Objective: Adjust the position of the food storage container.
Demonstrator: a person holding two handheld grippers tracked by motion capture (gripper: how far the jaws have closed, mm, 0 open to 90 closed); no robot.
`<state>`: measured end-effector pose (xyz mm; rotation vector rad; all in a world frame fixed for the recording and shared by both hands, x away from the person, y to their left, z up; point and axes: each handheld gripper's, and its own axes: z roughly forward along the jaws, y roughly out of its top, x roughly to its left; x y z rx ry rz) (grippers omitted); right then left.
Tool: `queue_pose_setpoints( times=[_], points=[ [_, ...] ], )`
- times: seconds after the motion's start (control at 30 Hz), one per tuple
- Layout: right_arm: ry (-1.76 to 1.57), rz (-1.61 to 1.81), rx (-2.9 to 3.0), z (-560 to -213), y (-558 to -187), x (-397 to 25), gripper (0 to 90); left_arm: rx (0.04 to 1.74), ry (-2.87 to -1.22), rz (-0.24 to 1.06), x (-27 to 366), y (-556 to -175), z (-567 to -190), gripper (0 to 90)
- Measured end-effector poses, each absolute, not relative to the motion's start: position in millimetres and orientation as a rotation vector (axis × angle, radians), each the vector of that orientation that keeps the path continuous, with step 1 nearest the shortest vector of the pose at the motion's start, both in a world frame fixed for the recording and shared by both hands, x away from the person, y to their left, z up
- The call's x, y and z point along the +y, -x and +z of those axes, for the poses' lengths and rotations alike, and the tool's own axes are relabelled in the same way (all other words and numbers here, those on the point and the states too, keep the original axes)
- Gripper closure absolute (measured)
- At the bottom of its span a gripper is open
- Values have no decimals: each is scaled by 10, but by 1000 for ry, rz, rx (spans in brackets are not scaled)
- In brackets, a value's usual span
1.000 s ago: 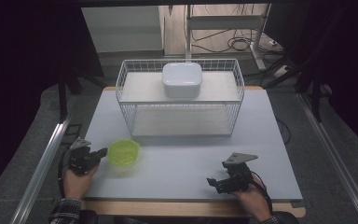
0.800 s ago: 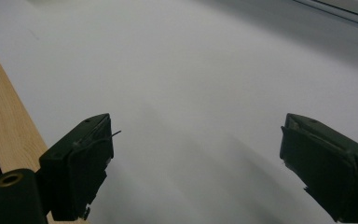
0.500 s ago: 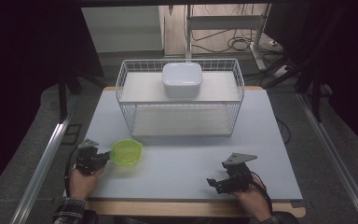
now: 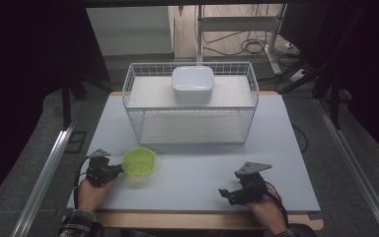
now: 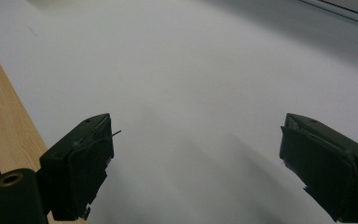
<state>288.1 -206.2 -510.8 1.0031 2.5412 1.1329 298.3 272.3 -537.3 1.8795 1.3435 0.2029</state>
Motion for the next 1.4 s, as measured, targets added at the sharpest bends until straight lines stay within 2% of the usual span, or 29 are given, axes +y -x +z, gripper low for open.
queue_pose_setpoints(
  times=[0.63,1.4],
  points=[
    [-994,1124,2541,-5120,-2889,-2030,100,1209,-1936,142,2223,-3112,-5355,895],
    [-991,1118,2546,-5129,-2887,-2017,100,1009,-2030,55,1537,-3029,-5356,894]
  ],
)
